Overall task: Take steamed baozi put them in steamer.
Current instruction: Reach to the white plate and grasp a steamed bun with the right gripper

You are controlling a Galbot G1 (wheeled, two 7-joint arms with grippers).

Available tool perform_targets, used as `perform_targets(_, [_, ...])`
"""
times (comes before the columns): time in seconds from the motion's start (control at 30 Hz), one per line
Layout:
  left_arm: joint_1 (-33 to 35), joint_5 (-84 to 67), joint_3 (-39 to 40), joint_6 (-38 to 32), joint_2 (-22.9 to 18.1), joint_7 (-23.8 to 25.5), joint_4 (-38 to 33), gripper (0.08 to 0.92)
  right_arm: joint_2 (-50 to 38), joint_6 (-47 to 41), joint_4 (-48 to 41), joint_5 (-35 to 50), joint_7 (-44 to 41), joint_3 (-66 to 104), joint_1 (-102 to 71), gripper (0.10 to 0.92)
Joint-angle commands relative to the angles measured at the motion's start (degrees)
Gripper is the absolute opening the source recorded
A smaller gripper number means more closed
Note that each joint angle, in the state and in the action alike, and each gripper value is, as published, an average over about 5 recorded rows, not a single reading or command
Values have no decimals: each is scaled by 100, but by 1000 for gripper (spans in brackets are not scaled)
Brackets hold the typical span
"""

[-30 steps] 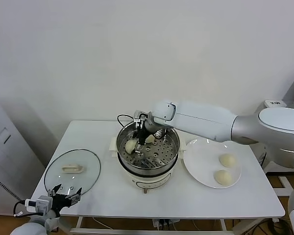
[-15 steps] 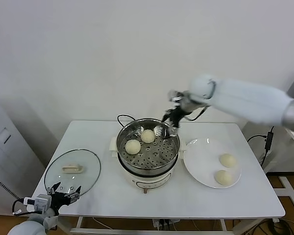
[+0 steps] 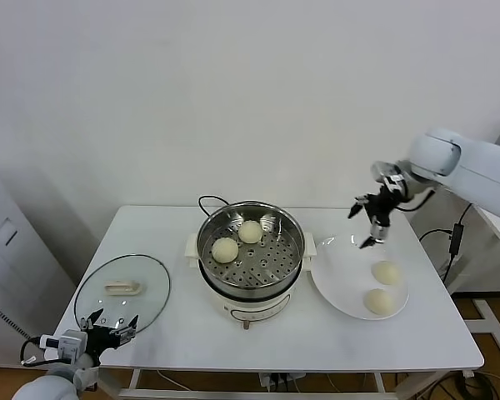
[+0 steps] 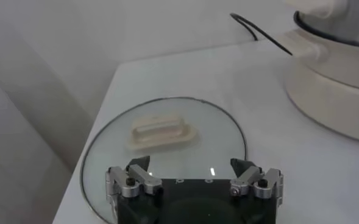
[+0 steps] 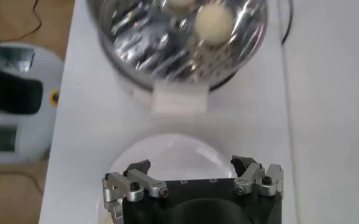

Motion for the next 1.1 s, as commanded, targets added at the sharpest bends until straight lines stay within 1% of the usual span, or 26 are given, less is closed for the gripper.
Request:
perform_targets(0.03, [-1, -1, 5, 11, 9, 0, -19, 823, -476, 495, -142, -938, -276, 526, -869, 823])
perform_targets(0.37, [-24, 24, 31, 23, -25, 3, -5, 823, -218, 845, -584, -1632, -288, 1372, -1963, 823])
perform_targets(0.6, [-25, 31, 33, 30, -29, 3, 0, 823, -80, 922, -798, -1851, -264, 1883, -2650, 823])
perform_targets(1.1, [-33, 35, 63, 31, -32, 7, 21, 823, 122, 1089, -1258, -2279, -259, 2466, -3211, 823])
